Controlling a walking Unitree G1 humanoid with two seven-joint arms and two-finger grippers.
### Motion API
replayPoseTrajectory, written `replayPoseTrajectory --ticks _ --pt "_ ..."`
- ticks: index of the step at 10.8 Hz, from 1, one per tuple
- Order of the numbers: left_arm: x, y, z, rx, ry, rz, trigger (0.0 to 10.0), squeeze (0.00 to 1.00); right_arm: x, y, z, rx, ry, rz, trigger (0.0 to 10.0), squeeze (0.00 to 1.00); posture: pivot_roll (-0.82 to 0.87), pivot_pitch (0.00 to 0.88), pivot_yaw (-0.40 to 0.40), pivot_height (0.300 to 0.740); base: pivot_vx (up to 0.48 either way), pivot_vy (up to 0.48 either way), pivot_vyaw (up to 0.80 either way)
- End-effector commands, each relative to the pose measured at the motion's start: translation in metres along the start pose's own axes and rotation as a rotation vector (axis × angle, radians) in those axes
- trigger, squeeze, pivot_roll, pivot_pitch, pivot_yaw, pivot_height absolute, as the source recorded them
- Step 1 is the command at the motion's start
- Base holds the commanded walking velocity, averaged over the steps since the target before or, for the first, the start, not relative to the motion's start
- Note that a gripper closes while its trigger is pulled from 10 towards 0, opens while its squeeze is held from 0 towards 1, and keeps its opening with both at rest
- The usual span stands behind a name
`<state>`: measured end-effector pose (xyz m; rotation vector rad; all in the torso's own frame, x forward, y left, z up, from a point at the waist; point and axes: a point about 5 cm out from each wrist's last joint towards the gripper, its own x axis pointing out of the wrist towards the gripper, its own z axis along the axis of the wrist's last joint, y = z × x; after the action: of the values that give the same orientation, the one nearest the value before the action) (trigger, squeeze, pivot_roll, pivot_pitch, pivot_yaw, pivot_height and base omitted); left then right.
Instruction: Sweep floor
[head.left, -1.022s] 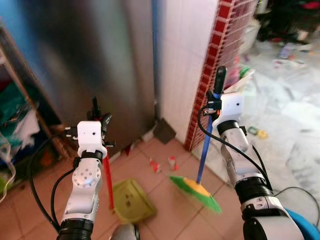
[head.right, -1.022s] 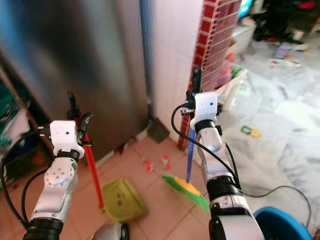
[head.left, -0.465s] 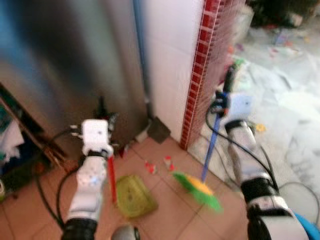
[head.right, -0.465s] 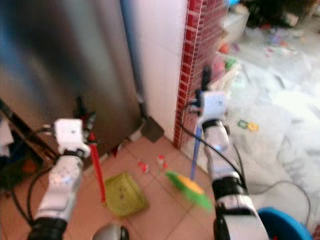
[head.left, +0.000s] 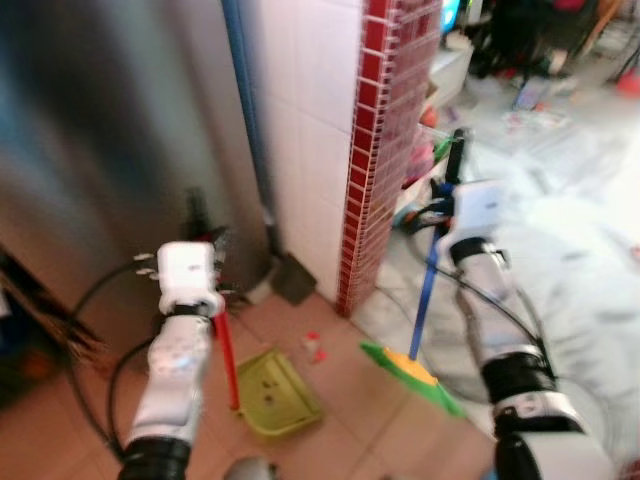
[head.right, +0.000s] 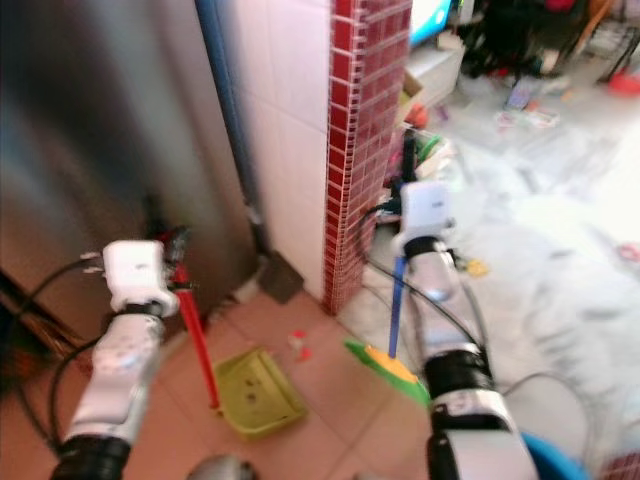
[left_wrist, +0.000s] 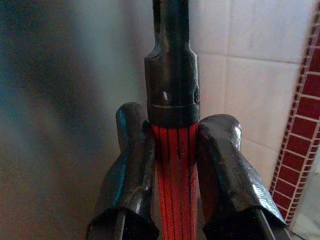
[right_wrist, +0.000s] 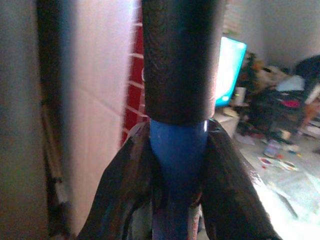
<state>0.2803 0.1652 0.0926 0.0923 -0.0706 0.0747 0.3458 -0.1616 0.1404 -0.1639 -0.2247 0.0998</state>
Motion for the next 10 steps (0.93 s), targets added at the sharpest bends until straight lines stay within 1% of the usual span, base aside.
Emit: replayPoseTrajectory --ticks 1,2,4,6,8,10 --pt "0.0048 -0.0001 0.0132 0.003 -0.061 -0.001 10.0 0.0 0.0075 0.002 0.0189 0.012 -0.09 0.006 10.0 0.0 -0.02 0.0 0.014 0.74 0.262 0.401 0.0" --pt "0.0048 -0.0012 0.0116 -0.023 -0.044 0.001 10.0 0.0 0.0073 0.0023 0.0181 0.012 -0.087 0.009 10.0 0.0 -0.02 0.0 0.012 0.74 0.0 0.476 0.0" --pt "0.0046 -0.0014 0.0114 -0.015 -0.045 0.001 10.0 0.0 0.007 0.0025 0.0176 0.012 -0.084 0.009 10.0 0.0 -0.01 0.0 0.01 0.74 0.0 0.476 0.0" --pt "0.0047 -0.0024 0.0103 -0.035 -0.034 -0.005 10.0 0.0 0.0074 0.0036 0.018 0.023 -0.086 0.012 10.0 0.0 -0.02 0.0 0.009 0.74 0.0 0.478 0.0" --pt "0.0046 -0.0021 0.0122 -0.018 -0.052 0.0 10.0 0.0 0.007 0.003 0.0175 0.019 -0.084 0.009 10.0 0.0 -0.02 0.0 0.01 0.74 0.0 0.48 0.0" --pt "0.0051 -0.0028 0.0135 -0.014 -0.059 -0.003 10.0 0.0 0.0063 0.0033 0.0176 0.0 -0.087 0.012 10.0 0.0 -0.02 0.0 0.009 0.74 0.0 0.0 0.0"
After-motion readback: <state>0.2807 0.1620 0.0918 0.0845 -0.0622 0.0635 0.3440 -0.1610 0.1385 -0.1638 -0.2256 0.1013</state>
